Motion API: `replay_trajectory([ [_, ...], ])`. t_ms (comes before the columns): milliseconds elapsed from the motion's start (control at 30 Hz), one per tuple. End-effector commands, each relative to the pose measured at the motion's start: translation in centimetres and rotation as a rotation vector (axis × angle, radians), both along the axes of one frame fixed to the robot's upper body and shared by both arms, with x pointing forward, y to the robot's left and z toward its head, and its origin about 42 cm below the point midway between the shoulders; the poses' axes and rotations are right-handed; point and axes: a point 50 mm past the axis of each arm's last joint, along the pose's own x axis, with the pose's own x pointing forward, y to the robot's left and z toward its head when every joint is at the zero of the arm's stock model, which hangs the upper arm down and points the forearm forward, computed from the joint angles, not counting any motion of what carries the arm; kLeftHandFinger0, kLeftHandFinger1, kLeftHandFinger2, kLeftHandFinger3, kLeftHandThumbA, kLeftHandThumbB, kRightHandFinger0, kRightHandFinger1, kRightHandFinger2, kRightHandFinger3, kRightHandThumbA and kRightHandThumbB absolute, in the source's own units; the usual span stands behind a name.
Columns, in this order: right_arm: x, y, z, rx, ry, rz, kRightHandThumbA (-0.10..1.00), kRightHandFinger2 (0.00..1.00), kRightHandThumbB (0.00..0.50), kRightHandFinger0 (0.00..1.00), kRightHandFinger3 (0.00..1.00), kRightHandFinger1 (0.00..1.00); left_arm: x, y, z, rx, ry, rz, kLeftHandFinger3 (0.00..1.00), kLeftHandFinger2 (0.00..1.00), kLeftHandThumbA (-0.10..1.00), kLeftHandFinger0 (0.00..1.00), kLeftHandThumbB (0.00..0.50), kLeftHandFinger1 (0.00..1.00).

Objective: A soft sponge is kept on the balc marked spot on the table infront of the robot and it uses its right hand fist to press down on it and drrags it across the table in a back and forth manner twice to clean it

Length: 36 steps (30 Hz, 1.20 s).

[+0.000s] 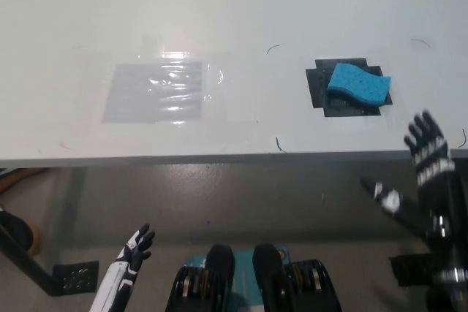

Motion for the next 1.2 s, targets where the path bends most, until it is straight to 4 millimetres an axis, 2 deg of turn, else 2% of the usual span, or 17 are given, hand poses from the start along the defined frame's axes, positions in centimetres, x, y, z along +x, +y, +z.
replay_trajectory([
  [0,-14.2,3.0,8.2,0.017,-0.373,0.359,1.0,1.0,0.38,1.0,1.0,1.0,1.6,0.0,1.3,-0.048,-0.073,-0.052,1.0,1.0,1.0,1.0,0.093,1.0],
  [33,-14.1,2.9,7.8,0.013,-0.345,0.357,1.0,1.0,0.378,1.0,1.0,1.0,1.5,0.1,1.3,-0.05,-0.074,-0.048,1.0,1.0,1.0,1.0,0.092,1.0],
  [100,-12.3,1.8,4.3,-0.03,-0.198,0.3,1.0,1.0,0.33,1.0,1.0,1.0,1.4,0.1,1.5,-0.06,-0.077,-0.045,1.0,1.0,1.0,1.0,0.106,1.0],
  [200,-9.5,1.1,1.0,-0.061,-0.094,0.257,1.0,1.0,0.361,1.0,1.0,1.0,1.1,0.0,1.4,-0.071,-0.072,-0.042,1.0,1.0,1.0,1.0,0.111,1.0],
  [233,-8.0,0.8,-0.9,-0.069,-0.034,0.227,1.0,1.0,0.378,1.0,1.0,1.0,1.1,-0.1,1.3,-0.074,-0.071,-0.043,1.0,1.0,1.0,1.0,0.123,1.0],
  [267,-7.3,0.5,-2.3,-0.078,0.0,0.212,1.0,1.0,0.367,1.0,1.0,1.0,0.9,-0.2,1.2,-0.078,-0.069,-0.047,1.0,1.0,1.0,1.0,0.133,1.0],
  [300,-6.1,0.1,-5.0,-0.074,0.085,0.191,1.0,1.0,0.349,1.0,1.0,1.0,0.8,-0.4,1.1,-0.087,-0.066,-0.05,1.0,1.0,1.0,1.0,0.137,1.0],
  [367,-6.0,-0.4,-6.8,-0.032,0.163,0.187,1.0,1.0,0.338,1.0,1.0,1.0,0.5,-0.7,1.0,-0.101,-0.062,-0.054,1.0,1.0,1.0,1.0,0.133,1.0],
  [400,-5.9,-0.5,-8.3,-0.01,0.206,0.196,1.0,1.0,0.301,1.0,1.0,1.0,0.4,-0.7,0.9,-0.102,-0.065,-0.05,1.0,1.0,1.0,1.0,0.108,1.0],
  [433,-5.6,-0.3,-8.7,-0.012,0.216,0.189,1.0,1.0,0.282,1.0,1.0,1.0,0.6,-0.6,1.2,-0.104,-0.069,-0.044,1.0,1.0,1.0,1.0,0.112,1.0],
  [500,-4.5,0.0,-8.0,-0.023,0.187,0.19,1.0,1.0,0.331,1.0,1.0,1.0,1.4,-0.2,1.9,-0.104,-0.094,-0.039,1.0,1.0,1.0,1.0,0.097,1.0],
  [567,-4.1,-0.3,-7.9,-0.023,0.169,0.183,1.0,1.0,0.316,1.0,1.0,1.0,1.6,-0.4,2.1,-0.095,-0.1,-0.031,1.0,1.0,1.0,1.0,0.079,1.0],
  [633,-4.2,-0.5,-8.1,-0.031,0.168,0.175,1.0,1.0,0.327,1.0,1.0,1.0,1.5,-0.6,2.2,-0.087,-0.101,-0.029,1.0,1.0,1.0,1.0,0.098,1.0],
  [767,-4.3,-0.2,-8.0,-0.033,0.158,0.181,1.0,1.0,0.285,1.0,1.0,1.0,1.2,-0.7,2.4,-0.071,-0.11,-0.017,1.0,1.0,1.0,1.0,0.114,1.0],
  [933,-4.1,0.0,-7.9,-0.036,0.15,0.177,1.0,1.0,0.277,1.0,1.0,1.0,1.0,-0.6,2.5,-0.083,-0.121,0.001,1.0,1.0,1.0,1.0,0.075,1.0],
  [1000,-4.1,0.1,-8.0,-0.039,0.155,0.175,1.0,1.0,0.292,1.0,1.0,1.0,1.0,-0.5,2.5,-0.083,-0.116,0.01,1.0,1.0,1.0,1.0,0.092,1.0],
  [1167,-4.2,0.1,-8.1,-0.041,0.16,0.175,1.0,1.0,0.275,1.0,1.0,1.0,1.0,-0.2,2.2,-0.077,-0.109,0.018,1.0,1.0,1.0,1.0,0.125,1.0],
])
